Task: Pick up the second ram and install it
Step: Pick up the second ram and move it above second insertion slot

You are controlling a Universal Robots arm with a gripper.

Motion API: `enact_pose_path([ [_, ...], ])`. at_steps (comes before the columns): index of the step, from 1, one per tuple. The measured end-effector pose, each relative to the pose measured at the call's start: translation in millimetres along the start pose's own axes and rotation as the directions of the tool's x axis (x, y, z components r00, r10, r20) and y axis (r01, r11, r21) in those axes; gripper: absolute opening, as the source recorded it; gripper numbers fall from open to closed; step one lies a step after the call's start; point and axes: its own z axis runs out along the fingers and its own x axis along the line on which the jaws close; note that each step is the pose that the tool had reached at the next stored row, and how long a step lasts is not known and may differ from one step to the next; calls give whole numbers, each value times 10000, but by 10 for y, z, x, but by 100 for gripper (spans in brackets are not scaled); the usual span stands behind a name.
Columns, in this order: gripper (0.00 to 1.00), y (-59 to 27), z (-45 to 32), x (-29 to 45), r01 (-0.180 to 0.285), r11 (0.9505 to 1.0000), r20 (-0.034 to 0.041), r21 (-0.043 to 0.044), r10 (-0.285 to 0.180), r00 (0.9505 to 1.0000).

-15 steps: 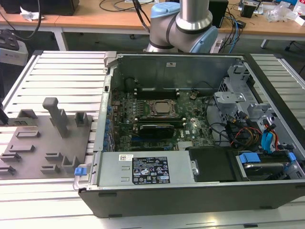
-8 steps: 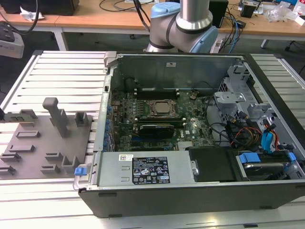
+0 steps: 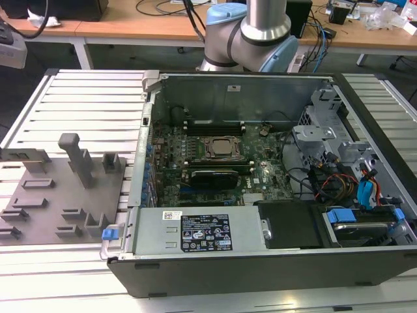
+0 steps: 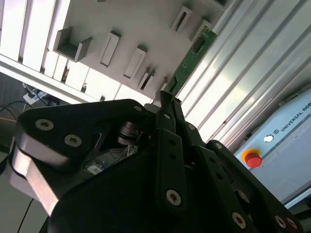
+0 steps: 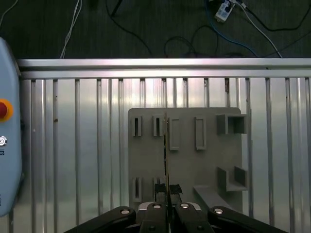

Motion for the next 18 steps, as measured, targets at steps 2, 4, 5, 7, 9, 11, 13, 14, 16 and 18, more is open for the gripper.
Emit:
enact_pose_path([
  [2, 13, 1, -27, 0, 0, 10000, 0, 1, 0, 10000],
  [4, 13, 3, -72, -2, 0, 10000, 1, 1, 0, 10000],
  [5, 13, 4, -93, -2, 1, 10000, 1, 1, -1, 10000],
  [7, 13, 6, -126, -3, 0, 10000, 0, 1, 0, 10000],
  [9, 13, 6, -160, -5, 1, 10000, 0, 0, -1, 10000],
  [11, 13, 9, -209, -19, 1, 10000, 1, 0, -1, 10000],
  [13, 13, 11, -245, -38, 0, 10000, 0, 0, 0, 10000],
  [14, 13, 12, -258, -46, 0, 10000, 2, 1, 0, 10000],
  [16, 13, 12, -298, -84, 1, 10000, 0, -1, -1, 10000],
  [18, 13, 10, -324, -137, 0, 10000, 0, -3, 0, 10000],
])
